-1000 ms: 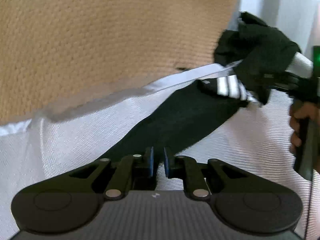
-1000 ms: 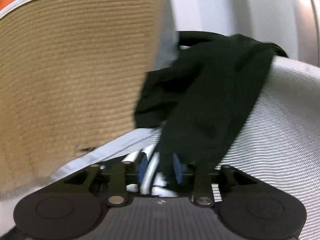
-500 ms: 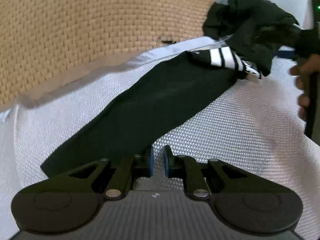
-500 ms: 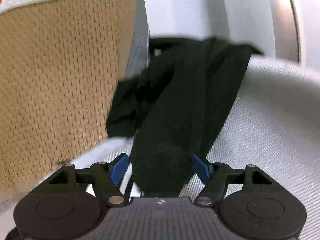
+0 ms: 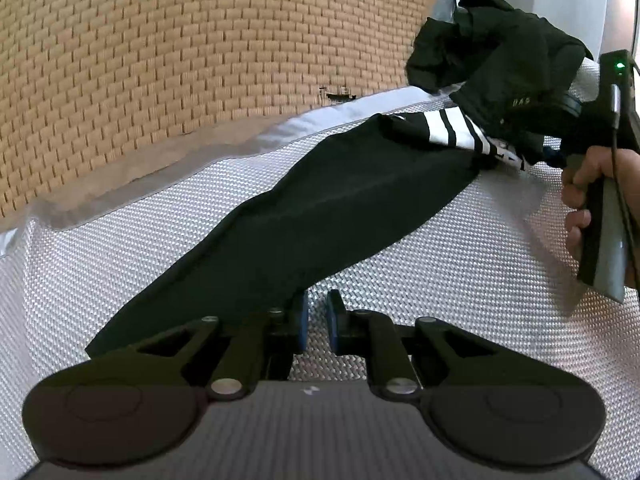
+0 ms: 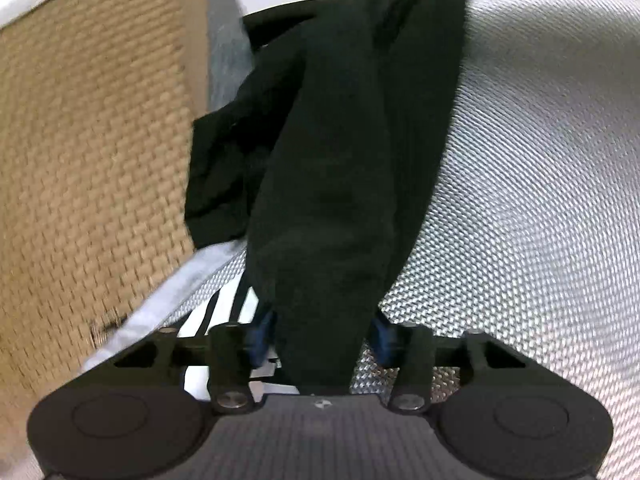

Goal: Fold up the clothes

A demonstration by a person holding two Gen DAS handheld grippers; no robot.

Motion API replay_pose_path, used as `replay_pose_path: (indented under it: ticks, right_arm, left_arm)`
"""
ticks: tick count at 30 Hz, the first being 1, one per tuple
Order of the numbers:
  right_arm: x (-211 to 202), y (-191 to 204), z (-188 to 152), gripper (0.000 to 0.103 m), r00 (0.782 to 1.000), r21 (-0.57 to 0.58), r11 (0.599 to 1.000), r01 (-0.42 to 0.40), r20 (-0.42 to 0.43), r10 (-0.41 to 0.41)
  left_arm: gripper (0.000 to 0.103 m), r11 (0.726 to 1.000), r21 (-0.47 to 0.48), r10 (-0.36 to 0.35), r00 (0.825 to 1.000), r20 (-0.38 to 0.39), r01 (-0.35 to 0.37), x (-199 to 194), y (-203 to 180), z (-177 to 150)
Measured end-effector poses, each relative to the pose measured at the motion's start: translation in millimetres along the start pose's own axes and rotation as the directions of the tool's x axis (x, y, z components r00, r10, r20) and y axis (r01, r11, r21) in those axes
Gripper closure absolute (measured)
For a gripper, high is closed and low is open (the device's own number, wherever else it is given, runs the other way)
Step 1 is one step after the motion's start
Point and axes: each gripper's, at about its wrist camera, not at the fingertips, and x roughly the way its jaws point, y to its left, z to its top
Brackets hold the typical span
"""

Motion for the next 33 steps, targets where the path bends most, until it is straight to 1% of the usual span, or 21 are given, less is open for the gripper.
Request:
replay_pose_path:
  ticks: [1, 3, 4, 6, 9, 11, 14, 16, 17, 20, 24, 27, 29, 32, 33]
  right_arm:
    - [-1, 2, 1, 0.067, 1.000, -0.013, 1.000, -0.008, 0.003, 0.008]
    - [-4, 7, 2, 0.074, 1.000, -0.045, 0.999, -0.022, 0.010, 0.023]
    - [-7, 15, 1, 0.077, 0.999, -0.117, 0.993, -0.018, 0.030, 0.022]
    - [-14, 32, -2, 0.078, 0.997, -0.255, 0.967, -0.006, 0.069, 0.024]
    - [-28, 53, -5, 0.078, 0.991, -0.365, 0.931, -0.006, 0.120, 0.054]
    - [-31, 57, -1, 0.078, 0.992, -0.354, 0.935, -0.020, 0.112, 0.064]
    - [-37, 69, -3, 0.078, 0.988, -0.442, 0.896, -0.033, 0.123, 0.097]
    - [-42, 77, -4, 0.078, 0.987, -0.477, 0.877, -0.056, 0.108, 0.121]
    - [-43, 78, -3, 0.079, 0.986, -0.461, 0.883, -0.083, 0.093, 0.141]
    - [-46, 87, -8, 0.079, 0.985, -0.487, 0.867, -0.108, 0.068, 0.161]
    - [-50, 99, -14, 0.079, 0.982, -0.520, 0.843, -0.142, 0.035, 0.187]
    - [-56, 102, -11, 0.079, 0.977, -0.521, 0.837, -0.169, 0.025, 0.213]
    - [-60, 104, -10, 0.079, 0.974, -0.528, 0.829, -0.184, 0.018, 0.227]
    - [-69, 114, -22, 0.079, 0.967, -0.594, 0.781, -0.195, 0.019, 0.256]
    - [-70, 117, -24, 0.079, 0.962, -0.599, 0.771, -0.216, 0.003, 0.272]
  left_arm:
    - [0.090, 1.000, 0.001, 0.001, 1.000, 0.001, -0.001, 0, 0, 0]
    - [0.090, 1.000, 0.021, 0.010, 1.000, 0.003, -0.010, 0, -3, -1]
    - [0.090, 0.999, 0.032, 0.015, 1.000, 0.003, -0.015, 0, -4, -1]
    - [0.090, 0.999, 0.035, 0.017, 1.000, 0.000, -0.017, -1, -5, -1]
    - [0.090, 0.999, 0.034, 0.019, 1.000, -0.006, -0.018, -3, -4, -1]
    - [0.090, 0.999, 0.041, 0.021, 1.000, -0.009, -0.021, -4, -3, -1]
    - [0.089, 0.998, 0.066, 0.026, 1.000, -0.012, -0.025, -4, -3, -1]
    - [0.089, 0.997, 0.073, 0.025, 1.000, -0.013, -0.024, -5, -2, 0]
    - [0.088, 0.997, 0.067, 0.029, 1.000, -0.010, -0.028, -6, -4, -1]
    - [0.086, 0.998, 0.055, 0.027, 1.000, -0.011, -0.027, -7, -3, -2]
    - [0.083, 0.997, 0.073, 0.029, 0.999, -0.014, -0.028, -8, -4, -2]
    - [0.080, 0.996, 0.083, 0.043, 0.999, -0.008, -0.043, -11, -5, -5]
    - [0.080, 0.992, 0.113, 0.052, 0.999, -0.009, -0.051, -13, -5, -7]
    - [0.078, 0.992, 0.110, 0.057, 0.998, -0.020, -0.054, -19, -1, -8]
    - [0.077, 0.993, 0.106, 0.063, 0.998, -0.024, -0.060, -20, 1, -8]
